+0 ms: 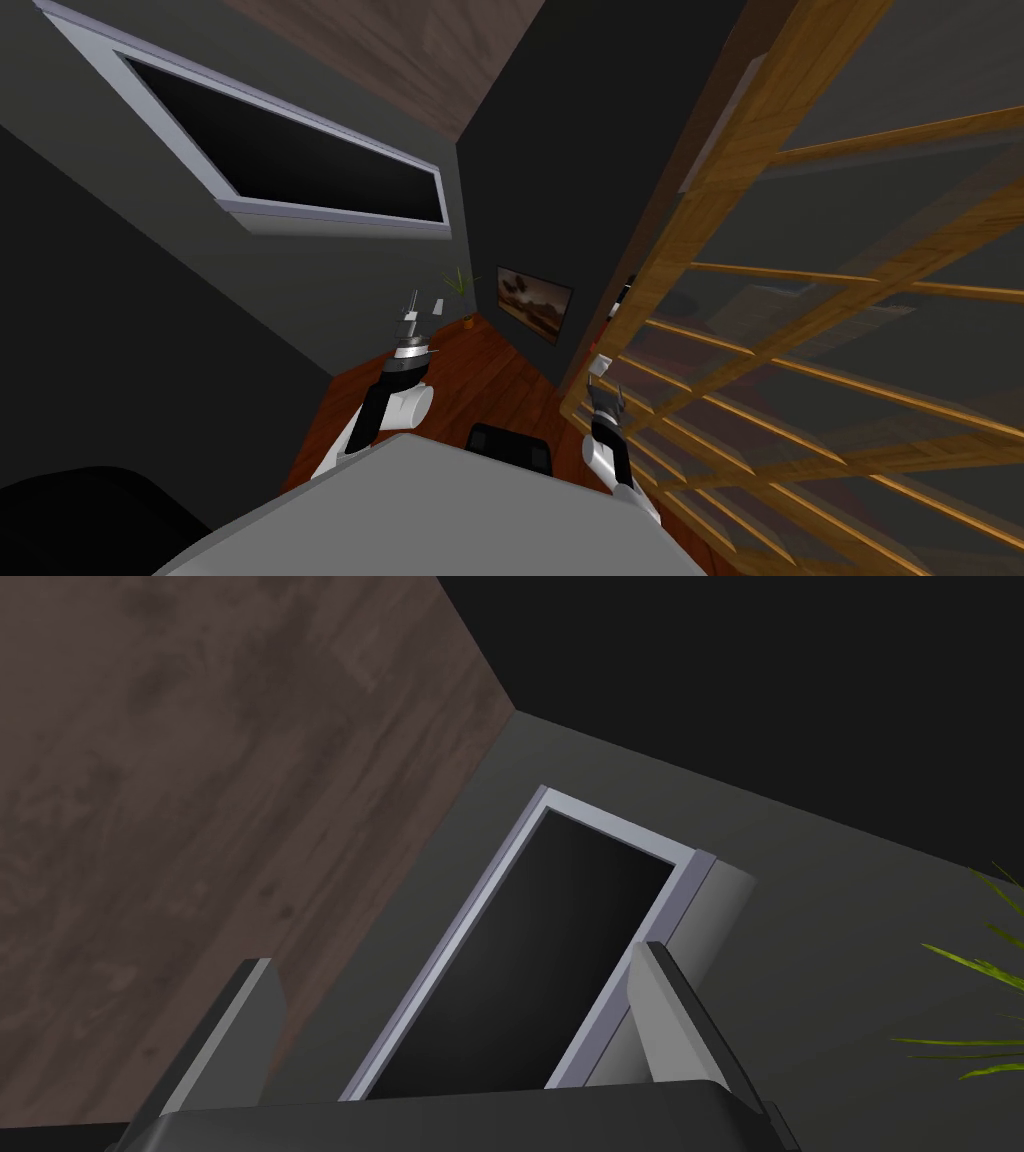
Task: Pull the door open
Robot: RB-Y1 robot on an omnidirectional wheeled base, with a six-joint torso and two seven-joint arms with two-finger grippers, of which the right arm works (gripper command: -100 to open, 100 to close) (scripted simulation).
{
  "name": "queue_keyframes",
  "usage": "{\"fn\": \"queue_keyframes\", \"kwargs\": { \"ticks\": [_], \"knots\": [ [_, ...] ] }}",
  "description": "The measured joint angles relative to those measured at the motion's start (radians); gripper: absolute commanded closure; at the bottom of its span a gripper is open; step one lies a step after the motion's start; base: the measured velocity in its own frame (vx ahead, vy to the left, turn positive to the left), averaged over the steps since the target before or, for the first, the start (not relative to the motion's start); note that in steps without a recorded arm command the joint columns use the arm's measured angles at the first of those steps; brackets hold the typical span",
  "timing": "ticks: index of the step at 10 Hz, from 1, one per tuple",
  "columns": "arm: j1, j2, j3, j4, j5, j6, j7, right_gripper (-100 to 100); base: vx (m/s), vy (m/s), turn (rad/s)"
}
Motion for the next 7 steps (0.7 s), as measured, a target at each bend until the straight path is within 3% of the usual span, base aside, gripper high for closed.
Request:
{"fn": "queue_keyframes", "kwargs": {
  "ticks": [7],
  "knots": [
    [0.001,0.011,0.031,-0.019,-0.077,-0.005,-0.180,-100,-0.061,0.000,0.039]
  ]
}}
